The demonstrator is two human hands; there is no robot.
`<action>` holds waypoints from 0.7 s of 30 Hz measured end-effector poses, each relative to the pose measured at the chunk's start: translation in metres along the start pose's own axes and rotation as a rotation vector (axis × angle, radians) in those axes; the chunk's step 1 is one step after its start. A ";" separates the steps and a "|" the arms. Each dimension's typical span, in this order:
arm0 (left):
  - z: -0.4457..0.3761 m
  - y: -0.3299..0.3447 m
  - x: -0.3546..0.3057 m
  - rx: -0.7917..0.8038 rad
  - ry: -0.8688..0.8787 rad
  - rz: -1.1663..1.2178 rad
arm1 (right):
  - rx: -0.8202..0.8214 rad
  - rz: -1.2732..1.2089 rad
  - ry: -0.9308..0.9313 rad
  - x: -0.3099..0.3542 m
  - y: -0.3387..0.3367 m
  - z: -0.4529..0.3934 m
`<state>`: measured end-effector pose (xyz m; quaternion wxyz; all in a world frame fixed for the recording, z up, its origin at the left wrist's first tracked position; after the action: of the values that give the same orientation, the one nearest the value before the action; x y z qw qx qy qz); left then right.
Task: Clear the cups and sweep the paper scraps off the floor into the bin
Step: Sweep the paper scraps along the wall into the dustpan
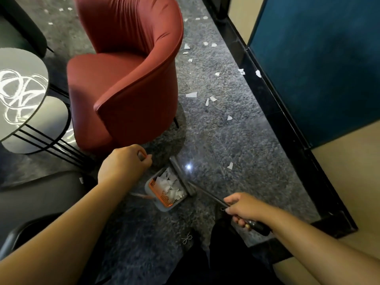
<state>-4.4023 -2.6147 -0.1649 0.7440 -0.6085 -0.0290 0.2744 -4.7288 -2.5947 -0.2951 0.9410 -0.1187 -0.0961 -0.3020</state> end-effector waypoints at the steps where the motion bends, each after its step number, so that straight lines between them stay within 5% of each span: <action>1: 0.001 -0.002 0.001 -0.005 0.007 0.011 | -0.014 -0.033 0.003 -0.004 -0.003 0.004; 9: -0.012 -0.010 -0.022 -0.012 0.087 0.052 | -0.151 -0.240 0.042 -0.038 -0.058 0.020; 21: -0.050 0.037 -0.169 0.124 0.414 -0.107 | -0.330 -0.345 0.093 -0.082 -0.156 0.005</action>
<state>-4.5406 -2.7298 -0.1624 0.7836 -0.6025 0.1092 0.1050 -4.8870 -2.6723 -0.2855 0.8467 -0.2384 -0.0207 -0.4752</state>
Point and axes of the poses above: each hand's wrist, its own z-axis away from the middle knuckle, its own y-axis out of the palm, x = y × z, the point moved 9 cm from there along -z, towards the middle knuckle, and after that the axes turned 7 degrees about y, right-handed, at the moved point
